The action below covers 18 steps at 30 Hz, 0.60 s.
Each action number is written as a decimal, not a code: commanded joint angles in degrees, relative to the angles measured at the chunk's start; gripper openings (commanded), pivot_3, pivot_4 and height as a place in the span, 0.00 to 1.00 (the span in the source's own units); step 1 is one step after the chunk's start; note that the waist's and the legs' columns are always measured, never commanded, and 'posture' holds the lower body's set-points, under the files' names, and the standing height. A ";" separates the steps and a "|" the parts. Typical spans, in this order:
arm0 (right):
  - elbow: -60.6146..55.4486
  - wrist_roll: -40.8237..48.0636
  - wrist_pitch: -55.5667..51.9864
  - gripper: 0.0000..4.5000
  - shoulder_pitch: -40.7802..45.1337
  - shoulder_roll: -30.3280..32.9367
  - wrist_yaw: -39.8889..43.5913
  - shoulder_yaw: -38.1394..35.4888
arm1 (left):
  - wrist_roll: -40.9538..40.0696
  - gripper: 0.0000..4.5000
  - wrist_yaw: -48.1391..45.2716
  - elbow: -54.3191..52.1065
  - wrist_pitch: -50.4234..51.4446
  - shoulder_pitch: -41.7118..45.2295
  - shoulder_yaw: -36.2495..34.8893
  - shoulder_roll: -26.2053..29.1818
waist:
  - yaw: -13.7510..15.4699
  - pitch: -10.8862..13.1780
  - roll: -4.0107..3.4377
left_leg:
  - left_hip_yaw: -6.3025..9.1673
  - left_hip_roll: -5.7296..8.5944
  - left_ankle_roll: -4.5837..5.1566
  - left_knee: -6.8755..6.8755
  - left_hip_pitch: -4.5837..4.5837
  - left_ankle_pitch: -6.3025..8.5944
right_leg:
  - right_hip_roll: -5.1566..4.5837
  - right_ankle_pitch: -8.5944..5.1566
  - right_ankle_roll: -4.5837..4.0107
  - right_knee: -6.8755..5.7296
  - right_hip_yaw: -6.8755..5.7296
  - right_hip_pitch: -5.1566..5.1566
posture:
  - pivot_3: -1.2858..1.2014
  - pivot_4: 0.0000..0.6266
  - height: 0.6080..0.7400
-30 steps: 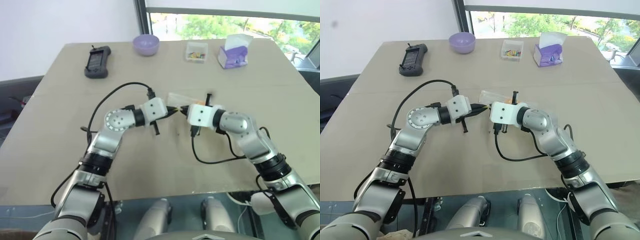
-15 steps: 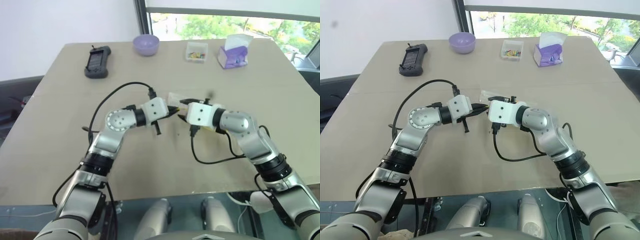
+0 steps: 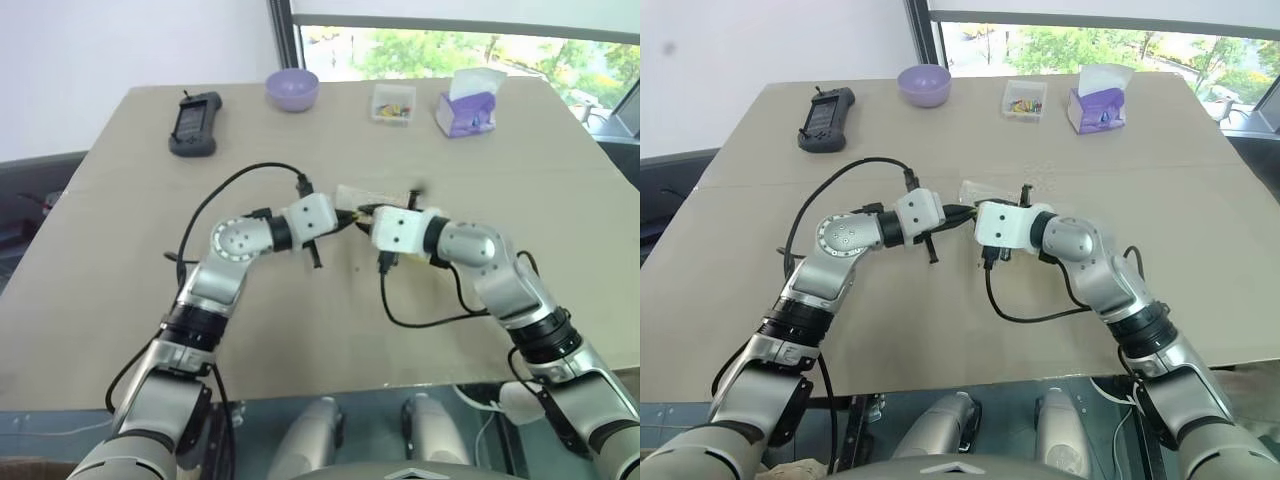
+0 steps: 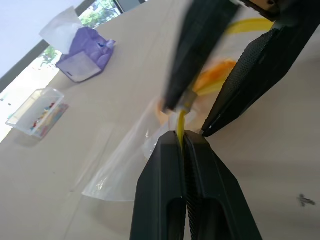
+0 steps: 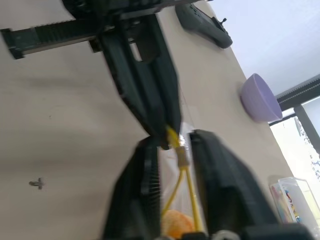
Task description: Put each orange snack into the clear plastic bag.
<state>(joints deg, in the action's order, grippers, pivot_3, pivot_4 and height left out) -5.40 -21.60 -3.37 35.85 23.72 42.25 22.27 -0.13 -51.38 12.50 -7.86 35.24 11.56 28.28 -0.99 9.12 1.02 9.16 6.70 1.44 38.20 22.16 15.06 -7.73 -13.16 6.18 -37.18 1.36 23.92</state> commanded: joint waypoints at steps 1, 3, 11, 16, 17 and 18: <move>-0.91 0.27 0.84 0.01 0.89 -0.03 -0.49 -0.57 | -0.44 0.00 0.17 -1.30 -1.21 1.02 -0.66 -0.12 | 0.00 0.00 0.00 | 0.01 0.00 0.00 0.00 0.01 0.00 | 0.00 0.00 0.00 0.00 -0.01 0.00 | 0.52 0.24 1.00; -1.05 0.35 0.77 0.01 0.94 0.06 -0.41 -0.67 | -0.38 0.00 0.21 -1.26 -1.32 0.97 -0.69 -0.10 | 0.00 0.00 0.00 | 0.01 0.00 0.00 0.00 0.01 0.00 | 0.00 0.00 0.00 0.00 -0.01 0.01 | 0.52 0.24 1.00; -1.33 0.03 0.20 0.01 0.71 0.87 -0.25 -1.06 | -1.48 0.00 0.43 -1.69 -2.02 0.49 -1.92 0.21 | 0.00 0.00 0.00 | 0.01 0.00 0.00 0.00 0.01 0.00 | 0.00 0.00 0.00 0.01 0.00 0.00 | 0.52 0.24 1.00; -1.70 -0.22 -0.39 0.01 -1.18 2.49 -0.85 -2.13 | -2.66 0.00 0.49 -2.00 -2.12 0.51 -3.43 0.97 | 0.03 0.00 0.00 | 0.01 0.00 0.00 0.00 0.01 0.00 | 0.00 0.00 0.00 0.01 -0.01 0.00 | 0.52 0.24 1.00; -1.81 -0.17 -0.56 0.01 -1.48 2.66 -0.98 -2.29 | -2.69 0.00 0.53 -1.97 -2.16 0.51 -3.47 1.04 | 0.03 0.00 0.00 | 0.01 0.00 0.00 -0.01 0.01 0.00 | 0.00 0.00 0.00 0.01 -0.01 0.00 | 0.52 0.24 1.00; -1.93 -0.15 -0.69 0.01 -1.85 2.90 -1.11 -2.46 | -2.73 0.00 0.56 -2.00 -2.23 0.41 -3.49 1.15 | 0.02 0.00 0.00 | 0.01 0.00 0.00 -0.01 0.01 0.00 | 0.00 0.00 0.00 0.02 0.00 0.00 | 0.52 0.24 1.00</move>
<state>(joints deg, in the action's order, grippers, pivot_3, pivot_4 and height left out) -6.52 -21.58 -3.44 34.82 25.52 41.72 21.90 -1.11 -51.21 12.52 -8.41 35.19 11.19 28.59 -0.97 9.13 1.02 9.17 6.70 1.44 38.20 22.16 15.06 -7.73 -13.16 6.18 -37.16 1.36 23.92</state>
